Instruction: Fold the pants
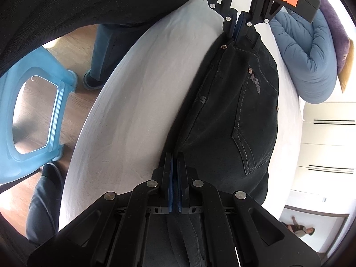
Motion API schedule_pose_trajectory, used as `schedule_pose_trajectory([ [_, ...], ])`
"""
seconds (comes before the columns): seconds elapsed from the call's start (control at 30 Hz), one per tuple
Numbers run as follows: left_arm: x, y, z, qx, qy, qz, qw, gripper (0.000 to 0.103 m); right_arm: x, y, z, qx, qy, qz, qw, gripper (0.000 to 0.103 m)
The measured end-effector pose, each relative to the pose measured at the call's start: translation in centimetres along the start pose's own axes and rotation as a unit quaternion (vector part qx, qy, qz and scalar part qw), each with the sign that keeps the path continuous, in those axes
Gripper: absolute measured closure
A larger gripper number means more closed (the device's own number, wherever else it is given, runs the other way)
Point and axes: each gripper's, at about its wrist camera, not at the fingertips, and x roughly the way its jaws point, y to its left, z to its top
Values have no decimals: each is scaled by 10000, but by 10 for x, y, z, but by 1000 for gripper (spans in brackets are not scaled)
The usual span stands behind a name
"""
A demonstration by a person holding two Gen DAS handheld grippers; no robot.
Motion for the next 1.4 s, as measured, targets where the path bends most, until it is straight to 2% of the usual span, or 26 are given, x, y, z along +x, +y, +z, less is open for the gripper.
schedule_pose_trajectory([
  [0.4,-3,-9,-4,-96,30,108,9999,98,1,5,6,77,162,-268,9995,100],
  [0.47,-5,-10,-6,-76,34,285,9996,88,7,8,8,57,200,-353,9992,100],
  [0.53,-7,-7,-10,-214,76,463,9987,64,9,8,9,135,254,-387,9988,100],
  [0.57,-9,-3,-12,-338,103,512,9981,40,9,7,10,229,271,-379,9986,100],
  [0.6,-11,1,-16,-491,137,555,9972,31,8,6,10,304,272,-368,9985,100],
  [0.63,-14,6,-19,-675,186,561,9960,31,8,5,11,403,269,-361,9982,100],
  [0.7,-19,15,-25,-1036,337,608,9922,31,8,3,11,558,283,-389,9973,100],
  [0.8,-35,30,-22,-1711,313,666,9825,31,7,3,14,776,304,-502,9953,100],
  [0.9,-49,48,-2,-2503,1,478,9670,31,1,-1,17,1194,275,-632,9905,98],
  [0.97,-51,59,17,-2979,-244,323,9537,31,-6,-5,17,1586,199,-678,9848,90],
  [1.0,-49,64,26,-3186,-347,215,9470,31,-12,-7,17,1845,150,-661,9805,74],
  [1.03,-44,68,36,-3393,-428,55,9397,31,-17,-8,16,2079,84,-637,9760,35],
  [1.07,-36,71,45,-3567,-466,-129,9330,31,-24,-8,14,2293,-37,-654,9711,19],
  [1.1,-28,72,53,-3665,-455,-272,9289,31,-31,-7,11,2458,-207,-716,9664,8],
  [1.13,-15,71,60,-3756,-400,-429,9249,31,-39,-6,8,2640,-356,-737,9610,8],
  [1.2,11,63,66,-3828,-148,-772,9205,36,-45,-5,1,3040,-286,-669,9499,8],
  [1.27,23,54,62,-3979,-165,-871,9131,35,-54,-7,-12,3518,-315,-657,9332,8],
  [1.33,23,57,53,-4245,-188,-1083,8987,35,-62,-12,-34,4251,-354,-508,9030,9],
  [1.37,23,59,53,-4256,-132,-1134,8977,35,-65,-16,-50,4695,-360,-411,8812,10],
  [1.4,20,59,53,-4170,-54,-1121,9020,35,-68,-20,-68,5141,-370,-336,8563,10],
])
